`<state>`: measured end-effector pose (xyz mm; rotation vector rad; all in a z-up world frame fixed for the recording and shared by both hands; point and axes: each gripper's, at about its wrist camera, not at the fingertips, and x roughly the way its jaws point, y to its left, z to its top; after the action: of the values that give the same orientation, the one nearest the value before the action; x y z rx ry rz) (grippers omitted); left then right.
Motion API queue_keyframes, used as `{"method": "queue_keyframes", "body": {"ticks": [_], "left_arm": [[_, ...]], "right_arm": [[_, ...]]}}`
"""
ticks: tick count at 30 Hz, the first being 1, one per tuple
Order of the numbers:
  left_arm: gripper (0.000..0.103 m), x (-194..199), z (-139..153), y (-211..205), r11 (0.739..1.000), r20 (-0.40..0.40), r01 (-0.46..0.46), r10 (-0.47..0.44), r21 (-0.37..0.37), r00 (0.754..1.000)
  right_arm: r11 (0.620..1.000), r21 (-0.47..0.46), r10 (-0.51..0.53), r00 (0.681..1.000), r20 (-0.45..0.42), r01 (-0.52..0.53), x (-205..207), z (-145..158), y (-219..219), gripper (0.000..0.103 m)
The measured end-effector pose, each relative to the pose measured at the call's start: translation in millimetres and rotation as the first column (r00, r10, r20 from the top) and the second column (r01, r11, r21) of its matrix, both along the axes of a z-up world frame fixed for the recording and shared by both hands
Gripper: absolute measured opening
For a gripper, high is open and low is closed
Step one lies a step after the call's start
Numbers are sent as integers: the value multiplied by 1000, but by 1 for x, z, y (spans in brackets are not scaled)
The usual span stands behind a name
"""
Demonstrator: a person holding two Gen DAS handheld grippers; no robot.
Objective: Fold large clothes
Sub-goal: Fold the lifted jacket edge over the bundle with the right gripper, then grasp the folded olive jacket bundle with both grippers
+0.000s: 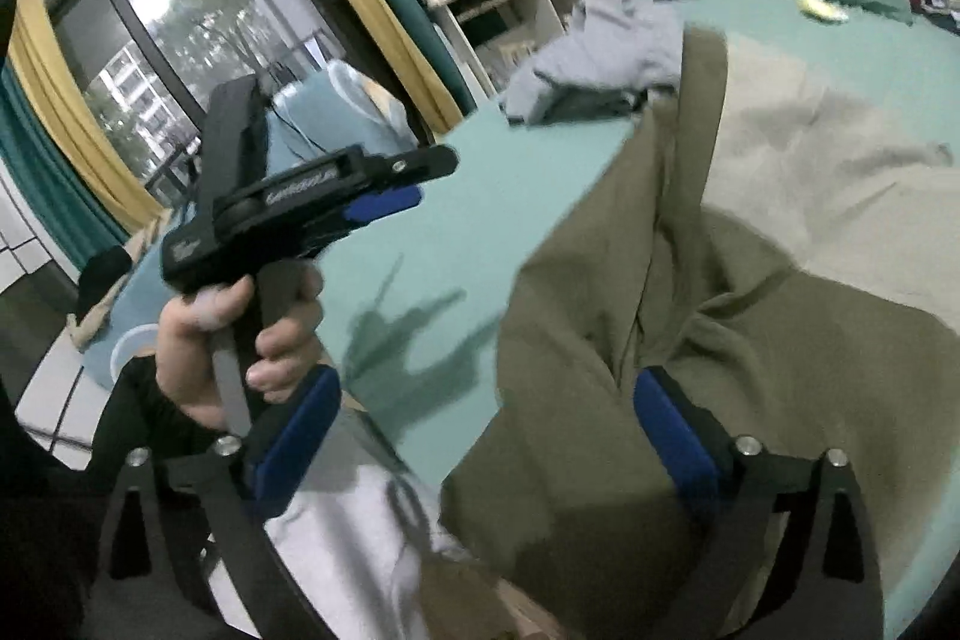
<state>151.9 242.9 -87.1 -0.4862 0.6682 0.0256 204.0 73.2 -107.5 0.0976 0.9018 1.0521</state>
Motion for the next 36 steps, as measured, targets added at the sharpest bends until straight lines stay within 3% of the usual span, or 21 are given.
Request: {"method": "queue_keyframes", "body": {"ticks": [4,6,9,11,13,14,15,17,18,22,25,28,31,35,36], "left_arm": [[80,12,29,-42,993,42,117,-118,27,992],[83,19,28,-67,980,6,192,-193,59,981],[83,33,-3,-99,965,-111,246,-236,90,965],[83,39,-40,-116,952,-234,299,-278,60,932],[83,38,-71,-126,940,-322,336,-301,56,897],[78,36,-85,-131,934,-342,352,-311,62,887],[52,33,-92,-133,932,-338,357,-317,61,886],[19,20,-98,-131,938,-316,345,-317,36,894],[10,15,-95,-129,940,-302,338,-310,43,901],[7,-16,-51,-119,966,-198,238,-215,100,956],[7,-30,-37,-108,977,-198,185,-161,110,967],[7,-36,-58,-94,980,-266,149,-111,129,958],[9,-37,-97,-79,984,-374,142,-91,111,923],[23,-37,-112,-65,990,-412,112,-68,84,909],[31,-37,-109,-62,990,-415,107,-61,88,908]], "right_arm": [[992,104,-72,996,60,65,-11,25,-58,102],[982,76,-180,980,84,173,-3,18,-90,102],[930,-20,-365,931,25,366,21,-8,-134,102],[878,-43,-478,878,-17,477,29,-27,-174,102],[855,-66,-517,856,-22,515,29,-40,-194,102],[847,-87,-527,850,-16,524,29,-47,-199,102],[844,-107,-530,848,-12,526,31,-52,-202,102],[845,-128,-524,852,-7,519,30,-60,-199,102],[847,-129,-520,854,-6,515,31,-63,-201,102],[865,-122,-489,872,10,487,38,-65,-183,102],[876,-148,-454,889,68,459,47,-60,-161,102],[875,-210,-423,900,104,436,58,-67,-139,99],[883,-277,-376,925,62,378,70,-91,-112,96],[871,-331,-365,929,58,363,71,-123,-89,95],[872,-326,-370,928,52,366,72,-124,-90,96]]}}
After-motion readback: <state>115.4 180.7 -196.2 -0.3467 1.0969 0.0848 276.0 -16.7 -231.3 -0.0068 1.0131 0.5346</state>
